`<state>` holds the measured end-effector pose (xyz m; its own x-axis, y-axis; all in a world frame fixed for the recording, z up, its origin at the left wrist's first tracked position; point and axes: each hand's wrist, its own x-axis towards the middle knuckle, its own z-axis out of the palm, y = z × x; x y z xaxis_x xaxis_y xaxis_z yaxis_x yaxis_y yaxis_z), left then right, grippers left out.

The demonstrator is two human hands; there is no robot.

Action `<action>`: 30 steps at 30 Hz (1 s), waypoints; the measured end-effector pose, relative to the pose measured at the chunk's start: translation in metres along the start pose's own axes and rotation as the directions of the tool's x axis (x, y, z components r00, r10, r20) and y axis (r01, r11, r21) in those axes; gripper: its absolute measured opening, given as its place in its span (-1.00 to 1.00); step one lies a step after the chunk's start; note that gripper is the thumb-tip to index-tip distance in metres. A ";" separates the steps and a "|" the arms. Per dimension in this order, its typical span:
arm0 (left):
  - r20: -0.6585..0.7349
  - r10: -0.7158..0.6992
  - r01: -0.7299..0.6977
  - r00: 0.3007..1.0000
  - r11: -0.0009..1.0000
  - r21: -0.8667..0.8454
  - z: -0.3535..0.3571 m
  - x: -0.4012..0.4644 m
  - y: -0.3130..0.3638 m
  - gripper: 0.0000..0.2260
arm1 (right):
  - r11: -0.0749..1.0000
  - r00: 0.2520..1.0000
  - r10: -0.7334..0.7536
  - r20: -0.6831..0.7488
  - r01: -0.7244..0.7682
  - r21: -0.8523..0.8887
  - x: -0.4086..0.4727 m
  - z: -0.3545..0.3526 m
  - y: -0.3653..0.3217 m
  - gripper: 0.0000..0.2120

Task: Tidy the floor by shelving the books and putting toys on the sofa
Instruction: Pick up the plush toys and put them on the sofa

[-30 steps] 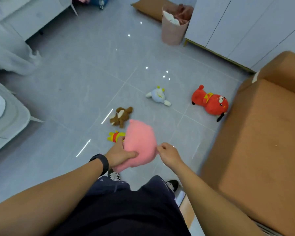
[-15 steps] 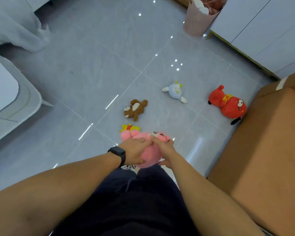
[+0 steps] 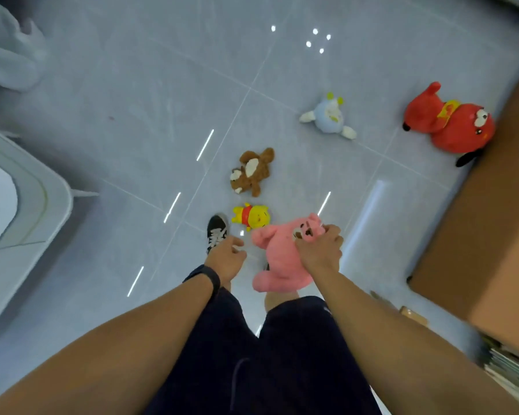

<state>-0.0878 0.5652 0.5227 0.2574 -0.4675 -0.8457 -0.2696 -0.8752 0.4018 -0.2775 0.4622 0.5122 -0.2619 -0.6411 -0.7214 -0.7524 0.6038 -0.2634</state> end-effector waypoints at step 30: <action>0.286 0.020 -0.234 0.958 0.631 0.740 0.097 0.355 0.017 0.00 | 0.976 0.985 0.125 -0.118 -0.100 0.194 0.170 0.156 0.098 -0.33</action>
<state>-0.0911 0.3962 0.1954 -0.0237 -0.4297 -0.9027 -0.9166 -0.3511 0.1912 -0.3015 0.4857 0.2638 -0.4235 -0.6121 -0.6679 -0.5903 0.7457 -0.3090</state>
